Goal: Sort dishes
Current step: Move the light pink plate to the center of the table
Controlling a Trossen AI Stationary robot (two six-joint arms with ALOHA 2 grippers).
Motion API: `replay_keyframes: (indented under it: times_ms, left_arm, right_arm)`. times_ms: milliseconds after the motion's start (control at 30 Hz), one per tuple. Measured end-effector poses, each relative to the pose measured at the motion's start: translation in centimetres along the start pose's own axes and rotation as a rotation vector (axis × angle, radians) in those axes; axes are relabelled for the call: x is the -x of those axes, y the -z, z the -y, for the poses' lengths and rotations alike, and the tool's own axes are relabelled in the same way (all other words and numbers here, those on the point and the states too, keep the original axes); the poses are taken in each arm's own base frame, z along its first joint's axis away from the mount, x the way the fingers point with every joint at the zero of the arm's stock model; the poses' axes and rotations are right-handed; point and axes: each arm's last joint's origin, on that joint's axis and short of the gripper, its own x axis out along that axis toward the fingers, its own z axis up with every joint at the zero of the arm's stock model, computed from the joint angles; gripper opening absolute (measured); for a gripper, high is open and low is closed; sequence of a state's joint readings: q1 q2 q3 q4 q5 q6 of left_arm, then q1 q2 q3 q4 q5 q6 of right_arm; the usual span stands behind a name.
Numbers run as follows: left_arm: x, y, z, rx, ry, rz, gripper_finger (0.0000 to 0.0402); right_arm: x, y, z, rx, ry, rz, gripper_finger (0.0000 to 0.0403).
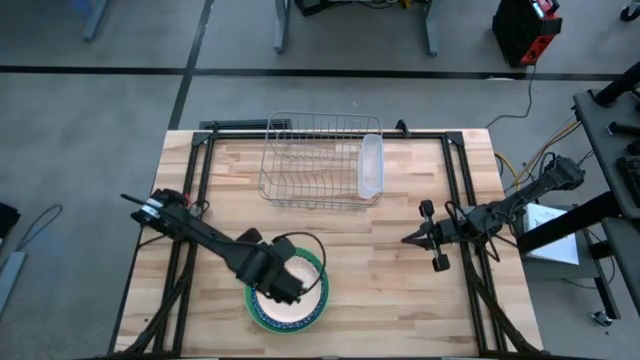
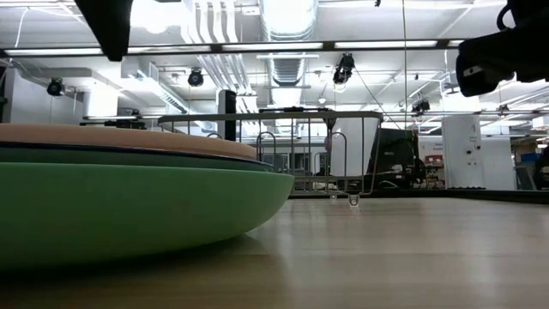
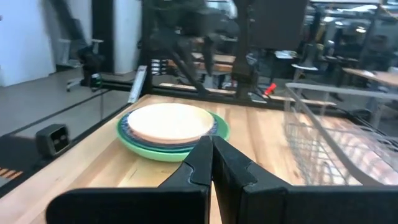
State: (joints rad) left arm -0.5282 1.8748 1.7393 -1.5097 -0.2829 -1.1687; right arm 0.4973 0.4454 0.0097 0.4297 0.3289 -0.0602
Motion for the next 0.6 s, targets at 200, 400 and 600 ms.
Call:
replay_keyframes:
  times_ms: [200,400,600]
  left_arm:
    - [0.3,2.2,0.5,-0.059,-0.060,0.111,0.0155]
    - [-2.8,5.3,-0.7,-0.029,-0.163,0.128,0.0155]
    - [-4.0,6.7,-1.6,0.025,-0.007,0.274,0.0155]
  right_arm:
    - [0.0,-0.1,0.1,-0.021,0.017,0.010,0.0000]
    - [0.0,-0.7,0.2,-0.077,0.063,0.065,0.0000]
    - [0.0,-1.2,0.4,-0.084,0.127,0.077,0.0000]
